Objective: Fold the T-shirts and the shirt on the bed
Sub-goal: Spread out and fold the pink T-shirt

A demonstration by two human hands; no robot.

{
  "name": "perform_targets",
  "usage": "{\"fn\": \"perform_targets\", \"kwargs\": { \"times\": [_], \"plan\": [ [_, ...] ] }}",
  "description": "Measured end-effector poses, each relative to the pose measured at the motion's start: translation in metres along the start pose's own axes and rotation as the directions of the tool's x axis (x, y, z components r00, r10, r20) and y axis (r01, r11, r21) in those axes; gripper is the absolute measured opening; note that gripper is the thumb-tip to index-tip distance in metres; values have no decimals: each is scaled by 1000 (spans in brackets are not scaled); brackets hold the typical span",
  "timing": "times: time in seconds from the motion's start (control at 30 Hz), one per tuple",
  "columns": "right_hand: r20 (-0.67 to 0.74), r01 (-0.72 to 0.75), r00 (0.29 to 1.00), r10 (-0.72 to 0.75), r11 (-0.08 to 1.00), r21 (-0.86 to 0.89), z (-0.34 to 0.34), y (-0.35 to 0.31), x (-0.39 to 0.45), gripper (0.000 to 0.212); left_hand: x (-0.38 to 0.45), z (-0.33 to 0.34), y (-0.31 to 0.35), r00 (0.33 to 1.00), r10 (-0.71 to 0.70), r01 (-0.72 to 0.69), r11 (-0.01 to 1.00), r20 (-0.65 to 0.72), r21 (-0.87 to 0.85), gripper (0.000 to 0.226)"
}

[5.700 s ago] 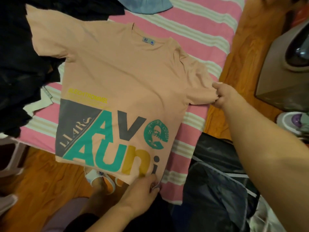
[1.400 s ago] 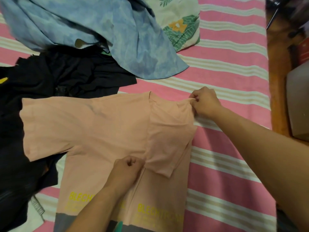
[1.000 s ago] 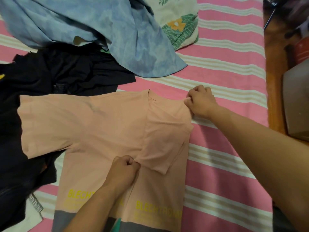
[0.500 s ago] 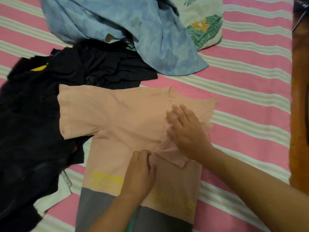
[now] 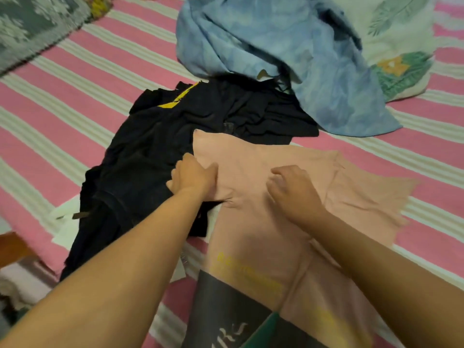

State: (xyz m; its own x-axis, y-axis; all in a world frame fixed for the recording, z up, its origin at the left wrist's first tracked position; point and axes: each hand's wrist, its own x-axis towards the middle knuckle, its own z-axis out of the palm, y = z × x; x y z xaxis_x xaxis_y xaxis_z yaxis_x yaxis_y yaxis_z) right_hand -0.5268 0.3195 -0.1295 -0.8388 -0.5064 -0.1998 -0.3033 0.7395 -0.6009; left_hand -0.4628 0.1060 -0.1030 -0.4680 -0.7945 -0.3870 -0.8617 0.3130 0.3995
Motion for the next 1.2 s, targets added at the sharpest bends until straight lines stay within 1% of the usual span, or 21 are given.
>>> {"fn": "perform_targets", "kwargs": {
  "times": [0.03, 0.07, 0.1, 0.13, 0.17, 0.23, 0.3, 0.37, 0.4, 0.47, 0.53, 0.57, 0.63, 0.7, 0.73, 0.83, 0.87, 1.0, 1.03, 1.1, 1.2],
  "plan": [
    [64, -69, 996, 59, 984, 165, 2, -30, 8, 45, 2, 1, 5, 1000, 30, -30, 995, -1, -92, 30],
    [182, -180, 976, 121, 918, 355, 4, -61, 17, 45, 1, 0, 9, 998, 69, -68, 977, -2, -200, 13],
    [336, -310, 931, 141, 790, 529, 3, -89, 26, 41, -2, -2, 14, 989, 148, -141, 947, 1, -289, 5],
    [467, -429, 876, 122, 640, 637, 3, -111, 35, 31, -8, -4, 19, 968, 250, -227, 913, 26, -339, 15],
    [533, -505, 839, 108, 518, 690, 3, -124, 45, 19, -15, -7, 22, 932, 352, -300, 880, 82, -369, 20],
    [515, -581, 814, 269, 383, 718, 0, -127, 63, 8, -38, -15, 19, 821, 536, -436, 811, 196, -391, 19],
    [447, -583, 789, 423, 282, 762, -9, -103, 63, 27, -61, -17, -7, 745, 630, -504, 747, 219, -435, 34],
    [431, -555, 738, 518, 104, 825, -26, -75, 43, 27, -93, -10, -57, 795, 562, -435, 792, 231, -428, 59],
    [421, -510, 725, 545, 15, 860, -35, -58, 27, 26, -114, -2, -90, 824, 501, -397, 843, 264, -362, 66],
    [429, -434, 712, 557, -131, 891, -51, -22, -9, 33, -162, 16, -158, 874, 293, -235, 953, 387, -190, 71],
    [465, -399, 704, 536, -243, 884, -63, 9, -40, 40, -202, 26, -206, 878, 102, -65, 993, 468, -94, 72],
    [484, -407, 690, 538, -264, 874, -66, 22, -52, 42, -212, 28, -218, 873, 72, -28, 995, 482, -97, 73],
    [480, -445, 668, 569, -211, 870, -69, 33, -63, 40, -208, 31, -221, 874, 81, -15, 990, 479, -138, 60],
    [430, -441, 681, 593, -138, 887, -72, 32, -66, 36, -186, 36, -207, 876, 180, -140, 983, 447, -120, 50],
    [406, -440, 691, 598, -98, 893, -74, 28, -65, 34, -173, 41, -196, 866, 243, -216, 970, 436, -111, 53],
    [337, -428, 728, 597, 12, 904, -80, 19, -60, 30, -152, 52, -161, 760, 407, -367, 912, 506, -183, 75],
    [301, -414, 743, 598, 57, 909, -81, 19, -59, 31, -149, 56, -154, 723, 419, -394, 903, 550, -171, 74],
    [127, -366, 773, 622, 272, 890, -93, 22, -53, 32, -153, 43, -162, 622, 360, -498, 867, 696, -3, 25],
    [99, -361, 779, 620, 314, 878, -97, 21, -50, 33, -157, 31, -174, 628, 332, -459, 888, 704, -9, 18],
    [83, -358, 795, 600, 354, 864, -103, 21, -44, 35, -173, 1, -203, 697, 277, -350, 936, 662, -24, 10],
    [72, -340, 802, 593, 353, 872, -111, 27, -39, 40, -209, -43, -237, 834, 272, -384, 911, 480, 151, 19]
  ]
}}
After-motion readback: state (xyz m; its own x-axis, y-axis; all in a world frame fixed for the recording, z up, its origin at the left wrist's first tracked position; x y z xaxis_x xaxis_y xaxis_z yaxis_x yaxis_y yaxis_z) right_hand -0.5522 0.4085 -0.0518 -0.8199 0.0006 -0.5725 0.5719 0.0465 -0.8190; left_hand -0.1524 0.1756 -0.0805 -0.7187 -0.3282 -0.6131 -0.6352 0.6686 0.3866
